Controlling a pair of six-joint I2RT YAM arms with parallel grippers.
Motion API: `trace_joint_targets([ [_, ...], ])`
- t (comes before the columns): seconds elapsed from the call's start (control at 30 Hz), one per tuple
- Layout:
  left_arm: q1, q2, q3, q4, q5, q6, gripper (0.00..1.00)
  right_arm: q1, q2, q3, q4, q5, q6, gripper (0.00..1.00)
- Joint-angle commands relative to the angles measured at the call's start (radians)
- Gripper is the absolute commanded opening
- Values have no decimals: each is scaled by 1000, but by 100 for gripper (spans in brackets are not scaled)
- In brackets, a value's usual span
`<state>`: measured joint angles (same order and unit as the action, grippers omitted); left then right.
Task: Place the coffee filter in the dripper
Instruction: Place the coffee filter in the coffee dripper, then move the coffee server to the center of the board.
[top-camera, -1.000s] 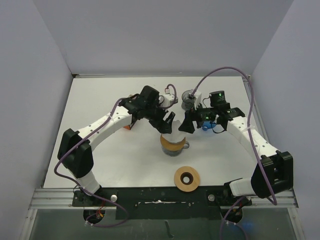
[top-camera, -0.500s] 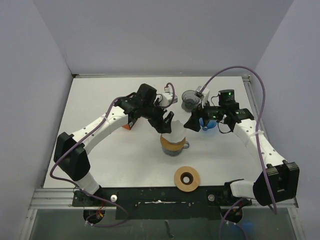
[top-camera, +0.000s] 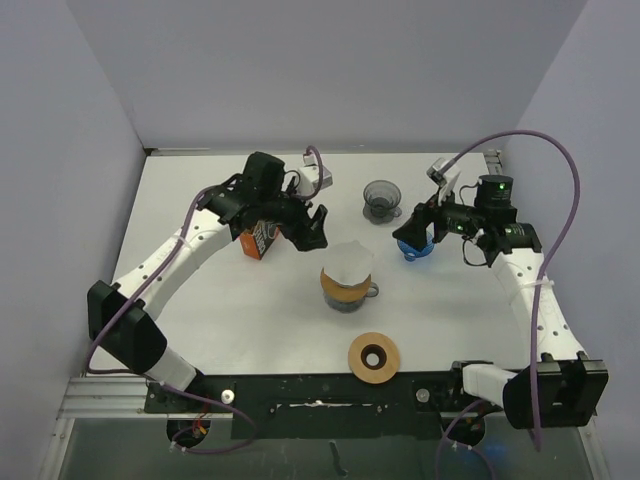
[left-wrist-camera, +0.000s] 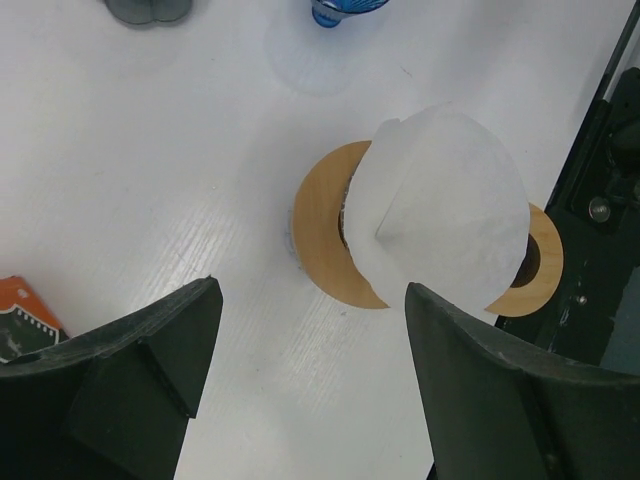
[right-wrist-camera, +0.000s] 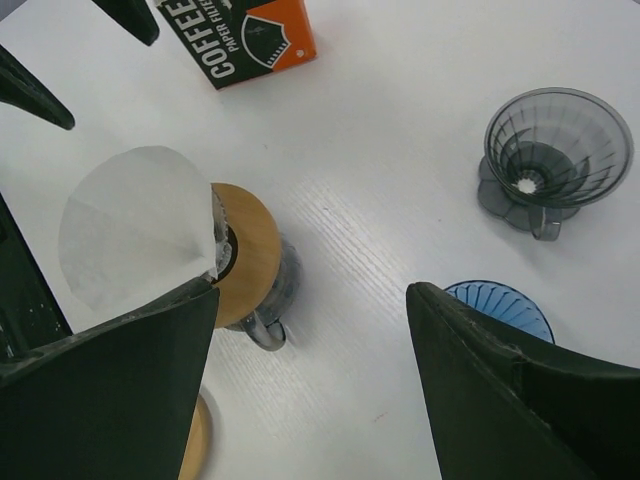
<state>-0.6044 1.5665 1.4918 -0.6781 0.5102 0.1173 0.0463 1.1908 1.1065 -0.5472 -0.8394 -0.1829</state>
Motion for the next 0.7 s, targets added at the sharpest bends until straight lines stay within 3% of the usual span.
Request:
trace_joint_targets([
  [0.0,40,-81,39,25,1,34,73,-53,-53,43,17,-28,5,78],
  [0.37,211,-148,26,51,5,7,73,-195,-95,46,-12,-2,-6,80],
  [0.67,298,-171,49,20,-119,41,80,-290,-71,84,-110,40,-104,85],
])
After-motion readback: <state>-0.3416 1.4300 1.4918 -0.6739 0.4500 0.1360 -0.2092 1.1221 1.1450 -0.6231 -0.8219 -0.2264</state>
